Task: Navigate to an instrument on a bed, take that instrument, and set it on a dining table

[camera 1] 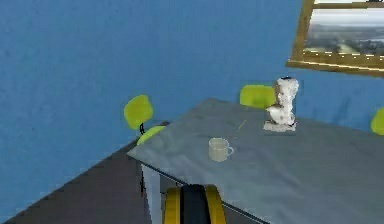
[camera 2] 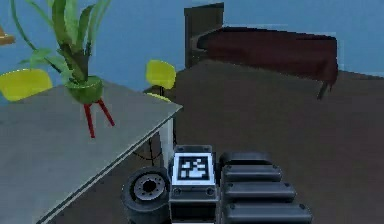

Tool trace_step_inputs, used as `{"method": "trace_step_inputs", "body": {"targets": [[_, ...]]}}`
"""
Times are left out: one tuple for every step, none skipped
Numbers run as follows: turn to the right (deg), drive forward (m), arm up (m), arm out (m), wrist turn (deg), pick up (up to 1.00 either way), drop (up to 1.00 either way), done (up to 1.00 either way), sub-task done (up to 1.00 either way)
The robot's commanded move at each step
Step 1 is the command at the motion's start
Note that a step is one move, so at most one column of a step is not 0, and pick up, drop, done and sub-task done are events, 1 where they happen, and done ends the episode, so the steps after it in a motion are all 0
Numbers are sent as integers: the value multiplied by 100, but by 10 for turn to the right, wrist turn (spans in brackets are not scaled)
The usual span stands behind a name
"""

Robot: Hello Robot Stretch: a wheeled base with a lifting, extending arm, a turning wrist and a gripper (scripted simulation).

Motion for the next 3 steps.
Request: {"method": "trace_step_inputs", "body": {"targets": [[450,0,0,0,0,0,0,0,0],[330,0,0,0,0,0,0,0,0],[-450,0,0,0,0,0,0,0,0]]}}
